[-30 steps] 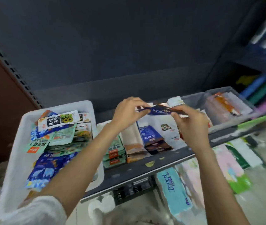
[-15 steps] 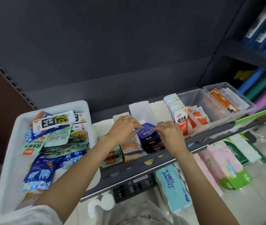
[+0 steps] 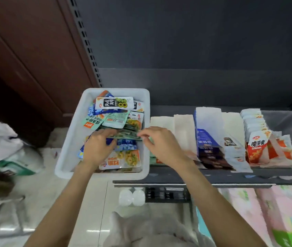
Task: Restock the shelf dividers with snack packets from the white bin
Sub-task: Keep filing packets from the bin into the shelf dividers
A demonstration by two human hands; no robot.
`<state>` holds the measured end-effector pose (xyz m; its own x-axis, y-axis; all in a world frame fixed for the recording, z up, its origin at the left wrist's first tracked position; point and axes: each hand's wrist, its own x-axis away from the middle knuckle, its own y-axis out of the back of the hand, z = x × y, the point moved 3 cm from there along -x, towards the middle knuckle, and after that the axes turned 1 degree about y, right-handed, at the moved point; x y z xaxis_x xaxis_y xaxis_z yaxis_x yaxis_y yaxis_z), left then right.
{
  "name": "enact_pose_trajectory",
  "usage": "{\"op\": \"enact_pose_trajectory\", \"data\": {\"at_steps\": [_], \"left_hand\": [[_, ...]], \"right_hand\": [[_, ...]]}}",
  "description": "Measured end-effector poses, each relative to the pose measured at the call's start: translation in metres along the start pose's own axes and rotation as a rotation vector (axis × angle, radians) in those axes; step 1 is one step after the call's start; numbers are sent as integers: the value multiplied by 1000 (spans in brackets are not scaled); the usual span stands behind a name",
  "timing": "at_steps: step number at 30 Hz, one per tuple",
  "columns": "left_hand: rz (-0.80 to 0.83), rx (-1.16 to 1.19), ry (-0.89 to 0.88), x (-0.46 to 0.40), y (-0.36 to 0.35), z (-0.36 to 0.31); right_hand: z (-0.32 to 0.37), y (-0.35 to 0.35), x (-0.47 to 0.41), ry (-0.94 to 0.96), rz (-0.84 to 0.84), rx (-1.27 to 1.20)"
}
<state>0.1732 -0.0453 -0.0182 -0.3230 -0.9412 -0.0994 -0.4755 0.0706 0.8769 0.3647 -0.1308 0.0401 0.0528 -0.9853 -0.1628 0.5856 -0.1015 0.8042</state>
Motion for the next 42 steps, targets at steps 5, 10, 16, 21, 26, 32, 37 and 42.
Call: {"op": "enact_pose_trajectory", "data": {"at_steps": [5, 10, 16, 21, 26, 32, 37, 42], "left_hand": [[203, -314, 283, 1, 2, 56], [248, -241, 360, 5, -1, 63], [213, 2, 358, 14, 31, 55], [212, 601, 311, 34, 65, 41], [381, 882, 177, 29, 76, 13], [484, 769, 52, 12, 53, -29], [127, 358, -307, -10, 33, -99], [-132, 200, -713, -25, -7, -204]], "right_hand": [[20, -90, -39, 57, 383, 319], [14, -125, -49, -60, 460, 482], [13, -118, -49, -88, 478, 301], [23, -78, -46, -194, 262, -369], [17, -21, -32, -352, 85, -898], [-12, 31, -3, -257, 2, -519], [-36, 82, 43, -205, -436, -82], [-63, 135, 113, -256, -807, 274]]}}
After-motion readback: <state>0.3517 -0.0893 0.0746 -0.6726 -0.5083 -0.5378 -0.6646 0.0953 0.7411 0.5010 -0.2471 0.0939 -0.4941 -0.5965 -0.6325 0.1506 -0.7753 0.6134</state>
